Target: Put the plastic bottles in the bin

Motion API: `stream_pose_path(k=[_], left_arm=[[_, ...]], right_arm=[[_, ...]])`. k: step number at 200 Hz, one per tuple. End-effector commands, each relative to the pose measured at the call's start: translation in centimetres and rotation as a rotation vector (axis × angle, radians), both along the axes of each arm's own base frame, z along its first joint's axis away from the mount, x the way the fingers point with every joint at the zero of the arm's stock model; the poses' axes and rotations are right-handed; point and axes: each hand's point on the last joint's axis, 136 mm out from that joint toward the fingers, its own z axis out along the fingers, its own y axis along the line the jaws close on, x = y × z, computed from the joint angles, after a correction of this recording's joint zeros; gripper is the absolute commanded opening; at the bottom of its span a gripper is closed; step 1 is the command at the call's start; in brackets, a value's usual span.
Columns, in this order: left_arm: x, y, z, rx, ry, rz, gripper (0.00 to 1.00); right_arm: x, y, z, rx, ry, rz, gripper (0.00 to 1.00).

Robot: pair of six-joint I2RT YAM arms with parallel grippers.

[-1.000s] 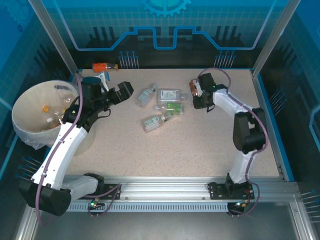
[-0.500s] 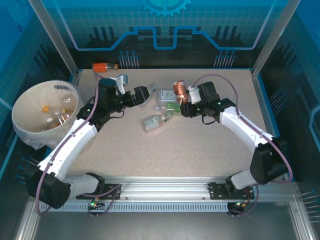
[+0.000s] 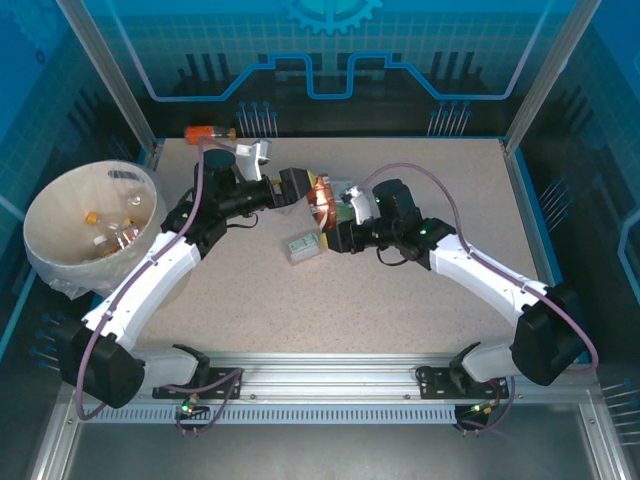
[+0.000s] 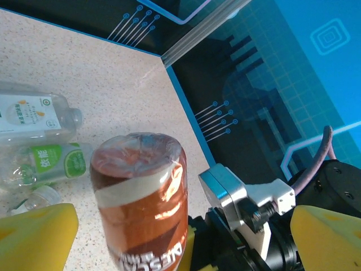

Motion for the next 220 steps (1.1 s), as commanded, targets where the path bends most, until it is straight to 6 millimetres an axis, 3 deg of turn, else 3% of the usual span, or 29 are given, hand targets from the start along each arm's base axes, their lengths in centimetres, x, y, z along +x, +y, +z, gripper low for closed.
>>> stream_pose_path(k=[1,41,75,124,143,165,204,220], left_arm=[[-0.5,-1.1,-0.4,-0.005,0.001,-0.055,0.95],[-0.4,-1.5,-0.3,0.014,-0.022,-0.078,0.87],[-0.8,-1.9,-0.3,-0.002,-0.043,-0.114,0.77],[-1.3,-1.7,-0.2,0.008,-0.078,-0.119,0.57],[-1.2,-1.2,0.2,0.014,-0.102,-0.089,0.53],[-1.1,-0.6,0.7,0.014,-0.144,-0.044,0.51],[-0.5,2.3,0.6,0.132,-0.15,0.111,0.5],[-0.6,3.5,0.7,0.194,-0.15,0.162,0.5]], right_arm=[[-1.3,2.3,3.1,0.116,-0.045,0.088,0.15],[-2.6,4.6,5.1,0.2,-0.055,0.181,0.15],[-3.0,5.2,6.3,0.238,-0.065,0.201,0.16],[-2.8,5.4,5.9,0.227,-0.049,0.206,0.22],[-2.8,5.3,5.7,0.221,-0.043,0.2,0.36],[-2.5,5.0,5.7,0.198,-0.048,0.177,0.61],[-1.9,3.7,5.1,0.113,-0.069,0.113,0.98],[-1.3,2.8,5.0,0.076,-0.096,0.054,1.0]])
